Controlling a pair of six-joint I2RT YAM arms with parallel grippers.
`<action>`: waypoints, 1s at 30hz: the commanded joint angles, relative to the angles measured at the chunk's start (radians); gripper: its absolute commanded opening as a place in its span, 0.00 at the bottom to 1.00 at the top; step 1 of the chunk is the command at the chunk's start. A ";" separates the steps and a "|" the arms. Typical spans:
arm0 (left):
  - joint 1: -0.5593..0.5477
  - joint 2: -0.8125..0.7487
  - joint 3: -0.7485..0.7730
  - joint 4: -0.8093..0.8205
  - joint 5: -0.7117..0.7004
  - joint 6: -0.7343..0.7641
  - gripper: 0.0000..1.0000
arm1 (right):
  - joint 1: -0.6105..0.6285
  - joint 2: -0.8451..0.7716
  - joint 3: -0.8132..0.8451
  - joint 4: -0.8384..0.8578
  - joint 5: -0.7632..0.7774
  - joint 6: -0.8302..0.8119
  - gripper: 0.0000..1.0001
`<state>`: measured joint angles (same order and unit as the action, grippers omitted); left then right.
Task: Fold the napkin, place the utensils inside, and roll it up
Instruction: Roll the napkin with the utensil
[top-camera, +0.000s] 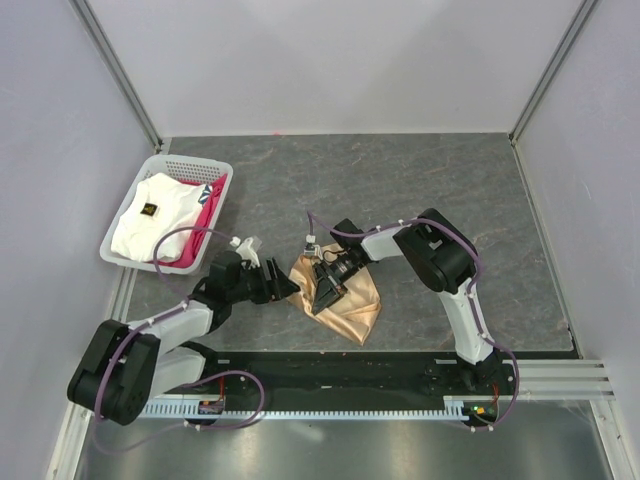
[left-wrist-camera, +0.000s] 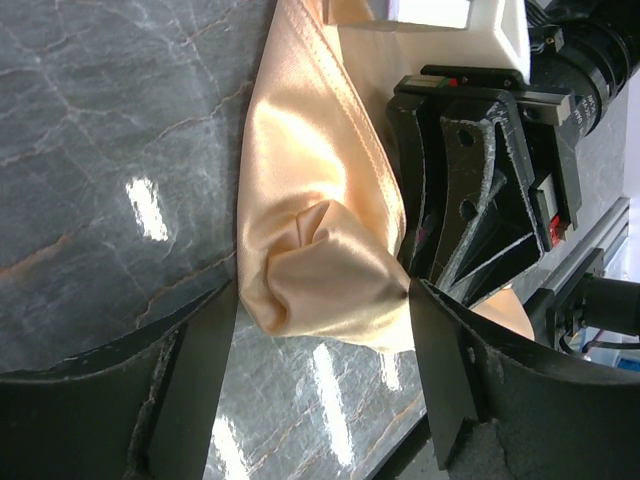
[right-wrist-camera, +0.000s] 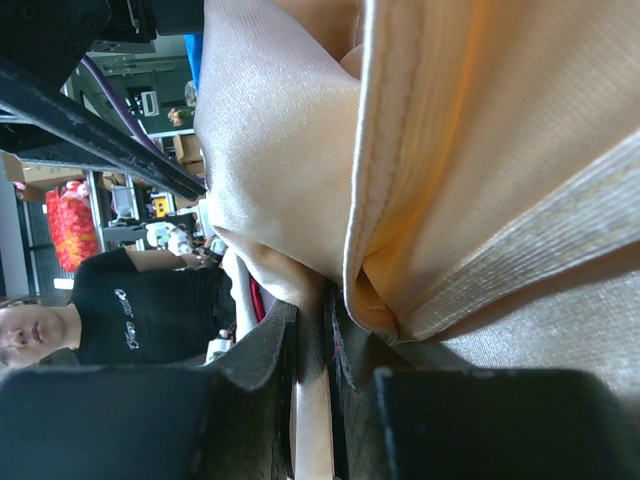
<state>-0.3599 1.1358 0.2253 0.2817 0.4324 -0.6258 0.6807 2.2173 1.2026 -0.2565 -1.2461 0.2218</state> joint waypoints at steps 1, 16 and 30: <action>-0.001 0.035 0.028 0.076 -0.009 0.069 0.79 | -0.007 0.074 0.012 -0.003 0.126 -0.065 0.06; -0.004 0.136 0.054 0.111 -0.015 0.083 0.62 | -0.007 0.076 0.023 -0.032 0.117 -0.093 0.05; -0.005 0.212 0.149 -0.053 -0.044 0.081 0.12 | -0.009 -0.042 0.055 -0.093 0.284 -0.073 0.22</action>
<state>-0.3634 1.3228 0.3298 0.3222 0.4286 -0.5873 0.6777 2.2215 1.2415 -0.3290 -1.2095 0.1997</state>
